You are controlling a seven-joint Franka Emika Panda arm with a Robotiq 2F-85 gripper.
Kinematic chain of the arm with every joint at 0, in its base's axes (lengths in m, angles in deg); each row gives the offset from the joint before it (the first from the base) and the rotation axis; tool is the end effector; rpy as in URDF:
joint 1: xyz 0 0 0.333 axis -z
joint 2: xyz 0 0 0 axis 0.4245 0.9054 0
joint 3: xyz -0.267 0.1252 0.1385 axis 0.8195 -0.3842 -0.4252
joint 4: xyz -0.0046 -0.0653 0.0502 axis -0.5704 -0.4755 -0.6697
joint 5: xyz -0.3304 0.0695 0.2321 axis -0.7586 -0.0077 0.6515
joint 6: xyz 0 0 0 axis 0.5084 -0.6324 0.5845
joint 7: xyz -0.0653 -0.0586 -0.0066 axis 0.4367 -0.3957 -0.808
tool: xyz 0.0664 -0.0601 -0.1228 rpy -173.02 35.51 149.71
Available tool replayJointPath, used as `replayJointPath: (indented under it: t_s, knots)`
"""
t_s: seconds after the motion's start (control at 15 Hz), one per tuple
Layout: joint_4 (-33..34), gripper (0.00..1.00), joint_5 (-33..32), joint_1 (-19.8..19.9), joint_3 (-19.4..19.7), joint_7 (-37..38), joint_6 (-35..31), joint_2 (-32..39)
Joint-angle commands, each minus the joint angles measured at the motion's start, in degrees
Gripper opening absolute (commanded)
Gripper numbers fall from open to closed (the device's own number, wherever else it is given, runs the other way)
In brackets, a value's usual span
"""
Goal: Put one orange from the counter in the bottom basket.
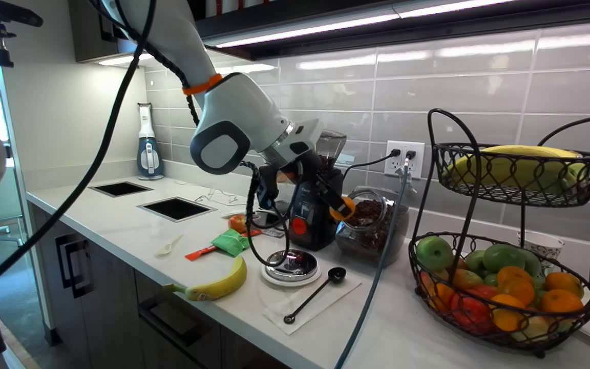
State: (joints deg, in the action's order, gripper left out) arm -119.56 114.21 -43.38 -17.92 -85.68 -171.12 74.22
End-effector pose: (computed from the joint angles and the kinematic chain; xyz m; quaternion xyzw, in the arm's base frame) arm 0.4796 -0.2036 0.2727 0.8426 -0.3692 0.3785 0.1024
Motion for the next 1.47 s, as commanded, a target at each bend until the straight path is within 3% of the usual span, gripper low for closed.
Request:
replayJointPath:
  t_s: [0.0,0.2,0.53,0.93,1.4]
  knots:
    - [5.04,0.21,4.94,0.41,3.58,-1.54,1.23,7.55]
    - [8.39,0.21,4.16,1.21,6.71,-2.25,6.76,10.16]
    - [12.86,0.21,-0.13,3.38,7.60,-3.43,13.74,10.13]
    - [16.53,0.21,0.97,2.69,11.94,-4.06,12.83,14.26]
    - [20.49,0.21,0.88,6.06,11.69,-3.50,13.70,18.05]
